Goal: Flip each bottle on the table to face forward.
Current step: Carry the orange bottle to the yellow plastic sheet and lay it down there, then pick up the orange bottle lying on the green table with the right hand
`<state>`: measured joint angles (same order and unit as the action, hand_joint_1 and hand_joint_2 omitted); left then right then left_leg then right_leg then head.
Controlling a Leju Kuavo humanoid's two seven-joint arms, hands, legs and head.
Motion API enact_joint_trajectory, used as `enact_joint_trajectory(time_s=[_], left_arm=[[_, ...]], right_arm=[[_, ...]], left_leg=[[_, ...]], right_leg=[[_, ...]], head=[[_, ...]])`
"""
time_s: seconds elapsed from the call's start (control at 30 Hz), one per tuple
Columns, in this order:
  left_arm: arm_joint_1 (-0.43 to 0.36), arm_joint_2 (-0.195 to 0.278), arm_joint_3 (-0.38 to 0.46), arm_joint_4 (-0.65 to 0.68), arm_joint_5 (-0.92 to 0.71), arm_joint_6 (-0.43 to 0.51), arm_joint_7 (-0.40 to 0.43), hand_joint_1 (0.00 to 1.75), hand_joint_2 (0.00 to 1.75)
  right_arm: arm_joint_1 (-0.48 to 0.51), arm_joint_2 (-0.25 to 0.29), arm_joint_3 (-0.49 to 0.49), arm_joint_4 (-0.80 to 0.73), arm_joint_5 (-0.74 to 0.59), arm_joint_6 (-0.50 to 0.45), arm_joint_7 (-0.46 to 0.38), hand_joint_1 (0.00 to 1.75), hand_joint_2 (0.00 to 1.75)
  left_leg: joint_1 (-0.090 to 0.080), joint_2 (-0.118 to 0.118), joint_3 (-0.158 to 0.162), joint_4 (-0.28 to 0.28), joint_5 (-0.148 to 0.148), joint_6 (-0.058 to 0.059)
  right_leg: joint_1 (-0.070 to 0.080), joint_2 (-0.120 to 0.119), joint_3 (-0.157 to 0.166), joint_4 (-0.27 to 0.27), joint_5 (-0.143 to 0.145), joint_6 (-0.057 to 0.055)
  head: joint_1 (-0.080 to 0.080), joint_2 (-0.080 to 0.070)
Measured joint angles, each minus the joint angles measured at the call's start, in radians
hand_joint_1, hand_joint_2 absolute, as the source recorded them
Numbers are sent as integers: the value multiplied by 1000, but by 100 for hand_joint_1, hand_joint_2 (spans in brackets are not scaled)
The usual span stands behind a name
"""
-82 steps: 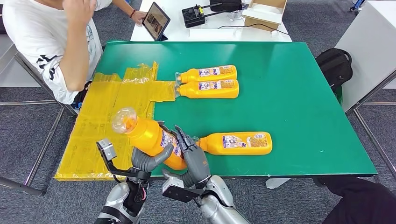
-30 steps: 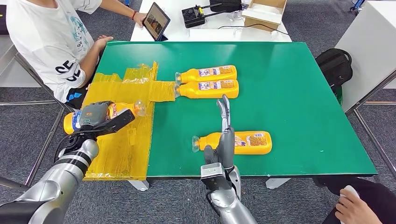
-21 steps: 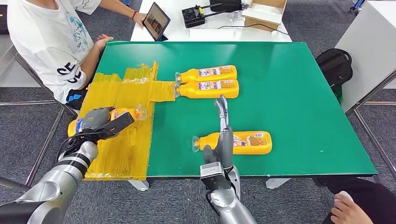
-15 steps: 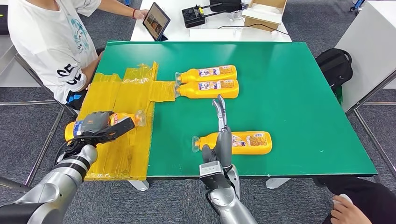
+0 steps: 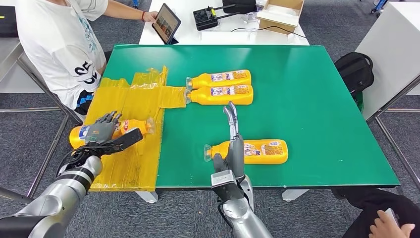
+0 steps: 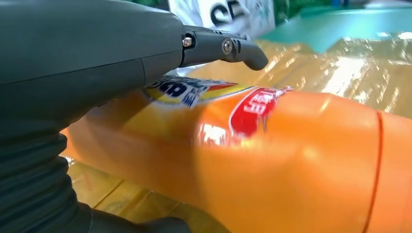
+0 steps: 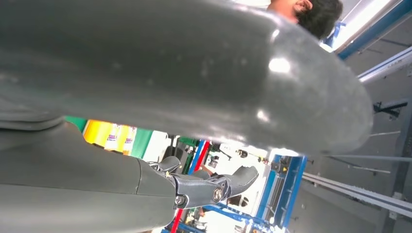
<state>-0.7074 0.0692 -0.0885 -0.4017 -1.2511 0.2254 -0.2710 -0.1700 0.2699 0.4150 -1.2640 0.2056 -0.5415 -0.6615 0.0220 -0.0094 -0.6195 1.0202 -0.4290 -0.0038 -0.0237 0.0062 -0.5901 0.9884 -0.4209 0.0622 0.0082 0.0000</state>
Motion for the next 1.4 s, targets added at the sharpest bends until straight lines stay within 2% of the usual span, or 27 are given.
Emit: enact_joint_trajectory(time_s=[0.23, 0.33, 0.5, 0.6, 0.67, 0.77, 0.87, 0.93, 1.23, 1.27, 1.37, 1.4], left_arm=[[-10, 1, 22, -1, 116, -136, -109, 0, 0], [-12, 1, 38, -3, 190, -209, -181, 0, 0], [-1, -9, 90, -23, 407, -378, -300, 0, 0], [16, -22, 131, -48, 553, -483, -336, 0, 0], [29, -30, 153, -67, 622, -507, -353, 0, 0], [59, -59, 191, -123, 760, -452, -373, 0, 0], [90, -110, 230, -212, 882, -285, -374, 0, 0], [103, -136, 244, -263, 915, -219, -371, 0, 0], [129, -175, 262, -354, 941, -189, -372, 0, 0], [130, -178, 266, -359, 950, -169, -380, 0, 0], [138, -193, 278, -387, 1004, -92, -413, 0, 131], [144, -197, 281, -402, 1021, -77, -420, 0, 175]], right_arm=[[-9, 1, -4, 15, -4, 9, 0, 0, 0], [-14, 2, -5, 23, -7, 12, -1, 0, 0], [-26, 3, -7, 44, -17, 20, -2, 0, 0], [-29, 4, -8, 57, -18, 21, -2, 0, 0], [-29, 6, -9, 64, -17, 21, -2, 0, 0], [-27, 7, -10, 70, -5, 17, -1, 0, 0], [-20, 8, -10, 70, 25, 12, 6, 0, 0], [-14, 9, -10, 70, 37, 11, 10, 0, 0], [-9, 11, -10, 70, 45, 10, 13, 0, 0], [-9, 11, -10, 70, 48, 10, 15, 0, 44], [-9, 11, -8, 72, 80, 16, 36, 0, 175], [-9, 9, -6, 74, 94, 22, 45, 0, 175]], left_leg=[[0, -5, 2, 0, 0, 0], [0, -7, 3, 0, 1, 0], [0, -6, 4, 0, 2, 0], [0, -6, 4, 0, 2, -1], [0, -6, 4, 0, 2, -1], [0, -5, 3, 0, 2, -1], [0, -5, 0, 0, 2, -1], [0, -5, -1, 0, 2, -1], [0, -5, -1, 0, 2, -1], [0, -5, -1, 0, 2, -1], [0, -5, -2, 0, 2, -1], [0, -5, -2, 0, 2, -1]], right_leg=[[0, -4, 4, 0, -1, 0], [0, -5, 5, 0, -1, 0], [0, -5, 7, 0, 0, 0], [0, -5, 6, 0, 0, 0], [0, -5, 6, 0, 0, 0], [0, -4, 3, 0, 0, 0], [0, -5, 1, 0, 0, 0], [0, -5, 1, 0, 0, 0], [0, -4, -1, 0, 0, 0], [0, -4, -1, 0, 0, 0], [0, -4, -1, 0, 0, 0], [0, -4, -1, 0, 0, 0]], head=[[0, 0], [0, 0], [0, 0], [0, 0], [0, 0], [0, 0], [0, 0], [0, 0], [0, 0], [0, 0], [0, 0], [0, 0]])
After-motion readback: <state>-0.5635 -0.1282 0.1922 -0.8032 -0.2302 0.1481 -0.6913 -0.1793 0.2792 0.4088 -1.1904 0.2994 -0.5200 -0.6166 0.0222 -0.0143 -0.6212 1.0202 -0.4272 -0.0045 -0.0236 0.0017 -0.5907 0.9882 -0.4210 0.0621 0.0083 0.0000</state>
